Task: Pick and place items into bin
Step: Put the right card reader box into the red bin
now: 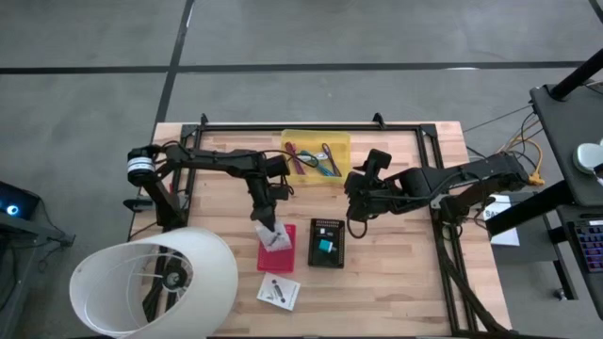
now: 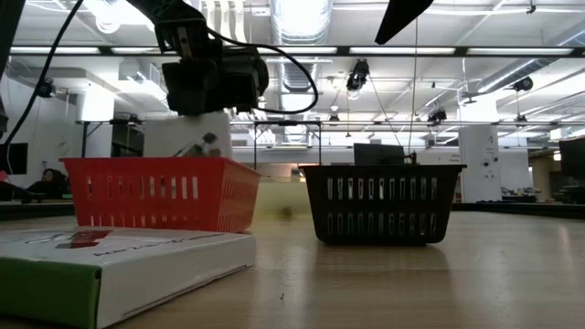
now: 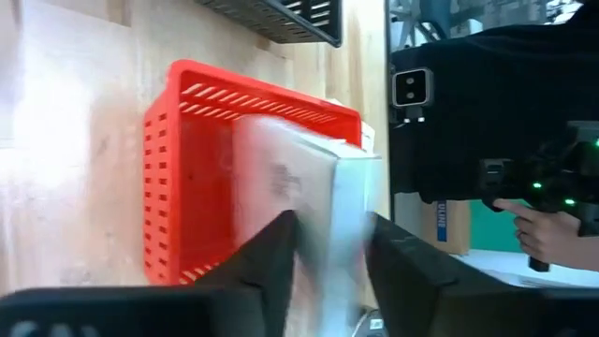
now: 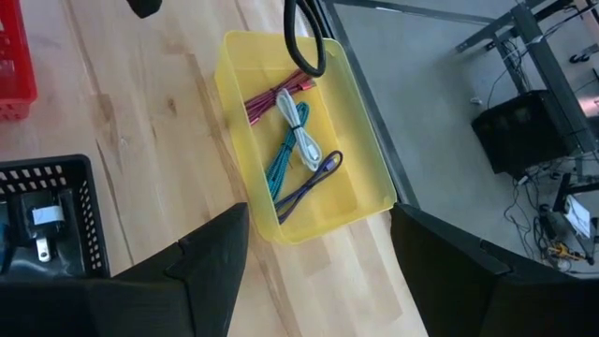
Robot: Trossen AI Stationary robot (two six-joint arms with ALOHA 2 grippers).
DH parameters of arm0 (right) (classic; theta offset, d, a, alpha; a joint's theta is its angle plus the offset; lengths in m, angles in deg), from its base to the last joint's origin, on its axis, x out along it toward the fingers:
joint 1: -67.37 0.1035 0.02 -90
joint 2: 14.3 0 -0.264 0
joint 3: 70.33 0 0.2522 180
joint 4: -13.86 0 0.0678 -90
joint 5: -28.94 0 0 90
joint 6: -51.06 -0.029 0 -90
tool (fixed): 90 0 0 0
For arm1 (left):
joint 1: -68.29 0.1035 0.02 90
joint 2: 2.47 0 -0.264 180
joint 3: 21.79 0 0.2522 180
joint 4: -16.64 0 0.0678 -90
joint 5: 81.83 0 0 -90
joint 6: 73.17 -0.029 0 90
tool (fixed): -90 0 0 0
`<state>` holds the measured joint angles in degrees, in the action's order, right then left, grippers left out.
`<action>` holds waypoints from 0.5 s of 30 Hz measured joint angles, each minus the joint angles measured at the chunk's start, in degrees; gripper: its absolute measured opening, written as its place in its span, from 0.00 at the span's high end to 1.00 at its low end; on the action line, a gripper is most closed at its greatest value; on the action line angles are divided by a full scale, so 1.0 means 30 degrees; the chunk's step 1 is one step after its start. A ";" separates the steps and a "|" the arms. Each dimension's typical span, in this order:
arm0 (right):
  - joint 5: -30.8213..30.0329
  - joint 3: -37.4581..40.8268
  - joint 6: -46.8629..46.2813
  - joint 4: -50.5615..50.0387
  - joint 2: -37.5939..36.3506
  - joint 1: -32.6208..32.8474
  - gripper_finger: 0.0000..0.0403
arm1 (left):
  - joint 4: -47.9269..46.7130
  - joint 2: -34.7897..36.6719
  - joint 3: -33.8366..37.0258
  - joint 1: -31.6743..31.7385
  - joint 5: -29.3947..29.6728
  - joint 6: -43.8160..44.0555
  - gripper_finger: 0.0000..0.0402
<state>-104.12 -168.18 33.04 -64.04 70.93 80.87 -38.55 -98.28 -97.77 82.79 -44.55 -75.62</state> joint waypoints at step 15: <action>-0.0007 0.0000 0.0568 -0.0011 0.0007 -0.0022 0.39 | -0.0058 0.1089 -0.1063 -0.0111 0.2276 -0.0186 0.40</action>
<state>-104.15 -168.18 34.74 -64.07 70.96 80.80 -38.73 -95.01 -100.96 82.46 -37.72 -76.17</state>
